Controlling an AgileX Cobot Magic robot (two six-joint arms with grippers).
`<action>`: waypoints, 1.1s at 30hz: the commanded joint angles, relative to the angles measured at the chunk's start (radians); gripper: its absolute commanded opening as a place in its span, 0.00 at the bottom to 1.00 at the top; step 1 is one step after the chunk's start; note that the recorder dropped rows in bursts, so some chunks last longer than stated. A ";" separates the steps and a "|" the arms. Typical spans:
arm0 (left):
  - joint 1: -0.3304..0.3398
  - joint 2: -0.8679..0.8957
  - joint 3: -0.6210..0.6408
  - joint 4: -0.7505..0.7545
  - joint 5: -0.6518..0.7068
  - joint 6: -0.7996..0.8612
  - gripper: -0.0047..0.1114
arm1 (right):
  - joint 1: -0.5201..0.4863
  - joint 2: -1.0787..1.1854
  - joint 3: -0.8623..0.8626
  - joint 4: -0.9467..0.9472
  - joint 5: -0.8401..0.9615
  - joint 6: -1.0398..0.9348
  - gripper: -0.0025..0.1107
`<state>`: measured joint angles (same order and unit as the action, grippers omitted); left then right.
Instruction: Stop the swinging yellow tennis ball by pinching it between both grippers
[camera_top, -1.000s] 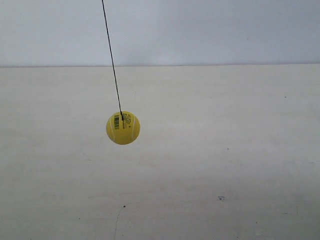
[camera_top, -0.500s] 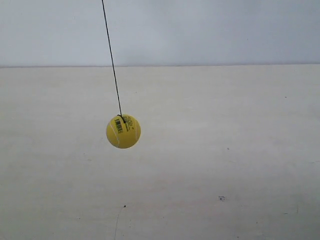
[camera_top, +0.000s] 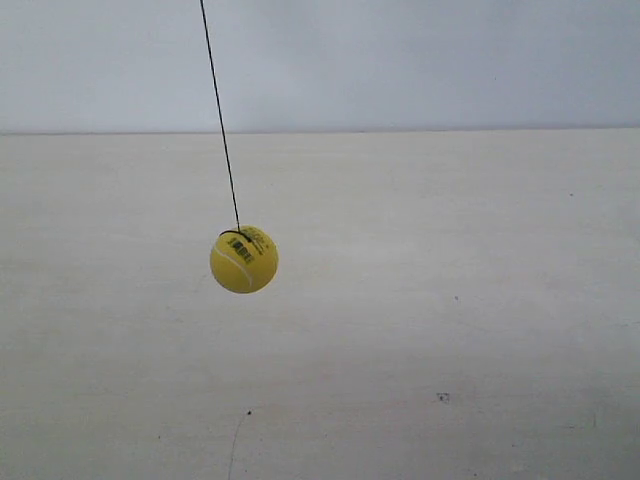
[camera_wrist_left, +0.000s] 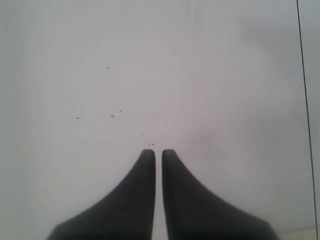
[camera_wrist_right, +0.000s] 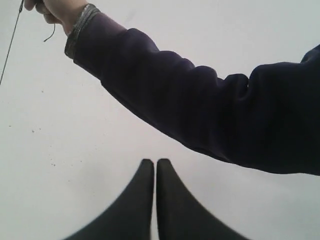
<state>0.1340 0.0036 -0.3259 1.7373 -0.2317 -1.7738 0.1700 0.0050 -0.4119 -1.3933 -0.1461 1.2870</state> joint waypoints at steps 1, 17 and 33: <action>-0.021 -0.004 0.013 0.007 -0.035 -0.017 0.08 | 0.000 -0.005 0.004 0.000 -0.007 0.099 0.02; -0.046 -0.004 0.013 0.007 -0.035 -0.013 0.08 | 0.000 -0.005 0.004 0.000 -0.014 0.121 0.02; -0.046 -0.004 0.013 0.007 -0.035 -0.013 0.08 | 0.002 -0.005 0.116 1.541 0.259 -1.471 0.02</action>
<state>0.0942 0.0036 -0.3171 1.7373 -0.2607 -1.7775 0.1700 0.0050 -0.3180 -0.2934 0.0799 0.3139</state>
